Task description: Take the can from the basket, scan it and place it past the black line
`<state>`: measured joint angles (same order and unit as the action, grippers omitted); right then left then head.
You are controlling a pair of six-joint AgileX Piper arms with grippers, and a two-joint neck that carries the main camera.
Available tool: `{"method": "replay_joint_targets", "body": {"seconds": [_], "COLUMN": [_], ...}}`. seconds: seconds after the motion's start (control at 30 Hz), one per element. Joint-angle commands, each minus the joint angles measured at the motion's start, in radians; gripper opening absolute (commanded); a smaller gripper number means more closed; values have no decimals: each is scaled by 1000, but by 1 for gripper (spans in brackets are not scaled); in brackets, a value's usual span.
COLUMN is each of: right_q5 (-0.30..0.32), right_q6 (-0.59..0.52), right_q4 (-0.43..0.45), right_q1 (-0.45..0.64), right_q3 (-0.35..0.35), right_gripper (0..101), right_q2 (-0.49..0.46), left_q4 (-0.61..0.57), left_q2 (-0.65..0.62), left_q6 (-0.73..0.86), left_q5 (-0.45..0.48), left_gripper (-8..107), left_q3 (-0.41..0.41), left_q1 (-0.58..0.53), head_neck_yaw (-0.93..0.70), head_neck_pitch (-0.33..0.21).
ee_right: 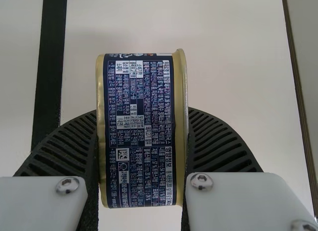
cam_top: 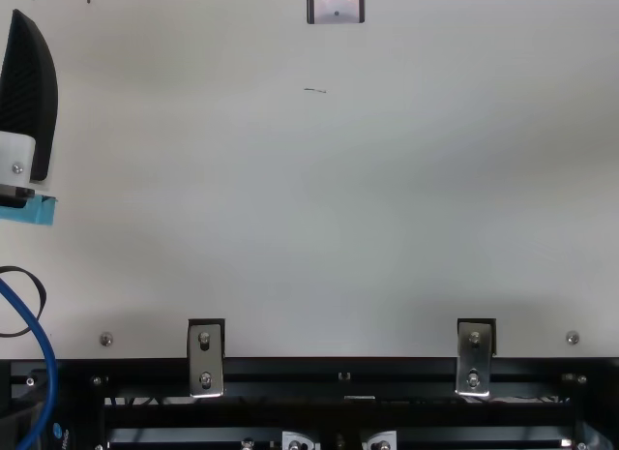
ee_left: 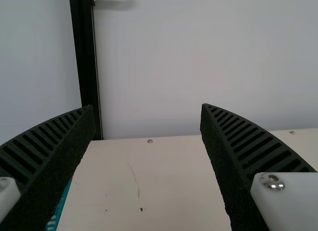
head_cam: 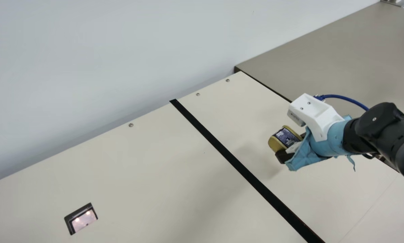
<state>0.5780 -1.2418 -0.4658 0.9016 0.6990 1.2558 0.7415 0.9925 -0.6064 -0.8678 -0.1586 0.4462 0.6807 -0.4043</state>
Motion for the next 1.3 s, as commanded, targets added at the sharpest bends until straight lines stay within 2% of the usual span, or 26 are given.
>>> {"method": "replay_joint_targets", "body": {"seconds": [0.0,0.5,1.0,1.03,1.07,1.1,1.27], "right_q5": [-23,-160,-214,-216,-215,-219,-231], "right_q6": [18,189,299,300,301,301,305], "right_q4": [14,128,196,197,199,195,195], "right_q1": [-13,-124,-192,-195,-197,-196,-197], "right_q3": [-4,-23,-43,-44,-44,-45,-45], "right_gripper": [0,0,0,8,39,101,101], "right_q2": [9,98,137,136,136,136,136], "left_q4": [0,0,0,0,0,0,0], "left_q2": [0,0,0,0,0,0,0], "left_q6": [0,0,0,0,0,0,0], "left_q5": [0,0,0,0,0,0,0], "left_gripper": [90,90,90,90,90,90,90], "left_q3": [0,0,0,0,0,0,0], "left_q1": [0,0,0,0,0,0,0], "head_neck_yaw": [30,30,30,30,30,30,30], "head_neck_pitch": [-32,-32,-32,-32,-32,-32,-32]}}
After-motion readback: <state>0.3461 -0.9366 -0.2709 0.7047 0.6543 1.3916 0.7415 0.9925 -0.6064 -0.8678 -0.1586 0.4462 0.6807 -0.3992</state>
